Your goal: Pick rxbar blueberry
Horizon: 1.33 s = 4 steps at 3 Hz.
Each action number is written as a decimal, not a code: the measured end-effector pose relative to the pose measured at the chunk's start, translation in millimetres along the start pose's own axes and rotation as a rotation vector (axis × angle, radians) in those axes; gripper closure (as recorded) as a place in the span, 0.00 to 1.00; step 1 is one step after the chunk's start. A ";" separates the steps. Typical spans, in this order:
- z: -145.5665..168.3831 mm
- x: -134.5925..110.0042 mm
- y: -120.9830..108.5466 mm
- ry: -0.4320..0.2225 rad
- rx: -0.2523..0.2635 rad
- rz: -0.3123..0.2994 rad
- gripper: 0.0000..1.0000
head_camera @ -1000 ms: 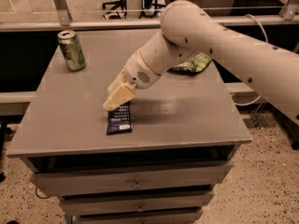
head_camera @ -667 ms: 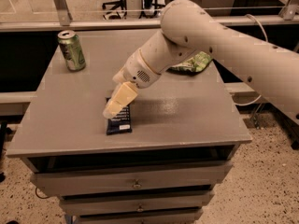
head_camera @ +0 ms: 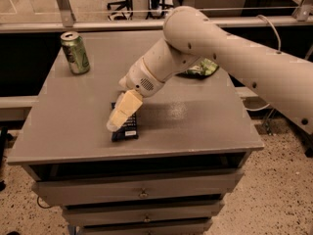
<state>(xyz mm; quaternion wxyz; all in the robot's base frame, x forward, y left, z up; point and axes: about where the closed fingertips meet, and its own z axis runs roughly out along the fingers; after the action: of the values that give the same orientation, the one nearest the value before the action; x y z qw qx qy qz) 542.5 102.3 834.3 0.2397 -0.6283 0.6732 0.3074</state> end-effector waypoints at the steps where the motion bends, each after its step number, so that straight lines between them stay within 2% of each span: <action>1: 4.2 1.7 1.5 0.003 -0.015 0.007 0.00; 2: 4.5 3.7 2.1 0.004 -0.023 0.012 0.18; 4: 2.2 7.8 2.0 0.005 -0.023 0.023 0.64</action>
Offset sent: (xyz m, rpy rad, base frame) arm -0.0018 -0.0040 -0.0062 -0.0026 0.0336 0.0024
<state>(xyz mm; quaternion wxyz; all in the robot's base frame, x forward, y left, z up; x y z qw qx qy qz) 539.7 98.4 827.4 0.2271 -0.6240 0.6775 0.3163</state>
